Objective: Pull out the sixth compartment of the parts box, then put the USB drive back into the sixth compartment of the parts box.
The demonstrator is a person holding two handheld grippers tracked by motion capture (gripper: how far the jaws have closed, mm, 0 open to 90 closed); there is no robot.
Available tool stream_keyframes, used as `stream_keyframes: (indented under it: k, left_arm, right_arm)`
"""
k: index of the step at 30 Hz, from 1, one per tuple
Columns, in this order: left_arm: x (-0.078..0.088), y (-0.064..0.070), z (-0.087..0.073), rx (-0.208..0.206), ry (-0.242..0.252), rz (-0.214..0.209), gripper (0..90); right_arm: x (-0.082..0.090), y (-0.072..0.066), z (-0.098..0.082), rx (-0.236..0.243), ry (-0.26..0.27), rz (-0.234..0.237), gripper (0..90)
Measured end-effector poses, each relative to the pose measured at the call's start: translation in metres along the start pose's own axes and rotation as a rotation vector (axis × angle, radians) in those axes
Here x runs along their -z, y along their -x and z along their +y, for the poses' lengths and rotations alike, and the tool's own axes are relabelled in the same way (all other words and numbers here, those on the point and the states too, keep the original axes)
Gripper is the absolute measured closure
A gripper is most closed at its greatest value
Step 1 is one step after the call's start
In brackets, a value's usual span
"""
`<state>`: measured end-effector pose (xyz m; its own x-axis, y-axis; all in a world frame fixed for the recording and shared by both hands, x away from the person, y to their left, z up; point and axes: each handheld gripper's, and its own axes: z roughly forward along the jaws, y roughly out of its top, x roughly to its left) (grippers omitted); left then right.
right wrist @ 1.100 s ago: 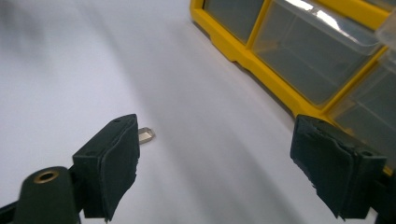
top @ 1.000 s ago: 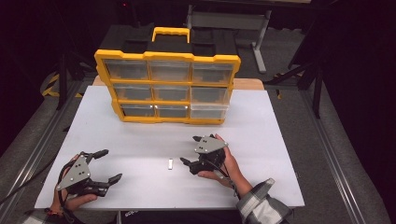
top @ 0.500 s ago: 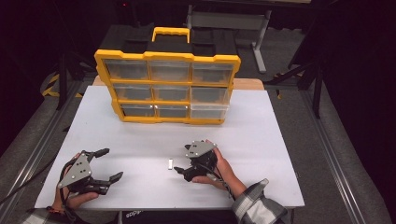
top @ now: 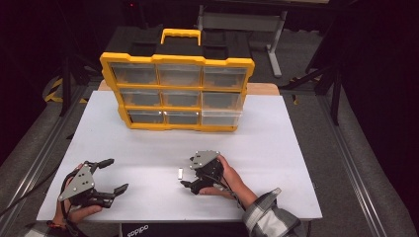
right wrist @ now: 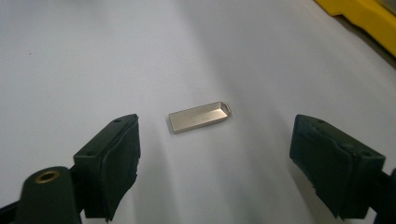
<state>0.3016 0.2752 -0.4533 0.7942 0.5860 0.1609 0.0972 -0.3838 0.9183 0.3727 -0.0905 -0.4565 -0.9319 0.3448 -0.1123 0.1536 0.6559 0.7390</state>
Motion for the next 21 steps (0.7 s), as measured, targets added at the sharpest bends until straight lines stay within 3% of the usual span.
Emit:
stream_keyframes:
  k: [5, 7, 13, 21]
  left_arm:
    - [-0.002, 0.000, 0.000, 0.005, -0.002, -0.004, 10.7]
    - [-0.004, -0.001, 0.000, 0.003, -0.007, -0.005, 10.7]
    - [-0.004, 0.000, 0.000, -0.005, -0.006, -0.005, 10.6]
    - [-0.009, 0.000, 0.002, -0.010, -0.010, -0.018, 10.6]
  right_arm:
    - [-0.011, 0.005, 0.001, 0.011, -0.035, 0.033, 18.5]
    - [-0.014, 0.009, 0.002, -0.007, -0.037, 0.067, 19.4]
    - [-0.022, 0.016, 0.008, -0.003, -0.055, 0.125, 21.9]
    - [-0.027, 0.021, 0.015, 0.014, -0.061, 0.146, 35.4]
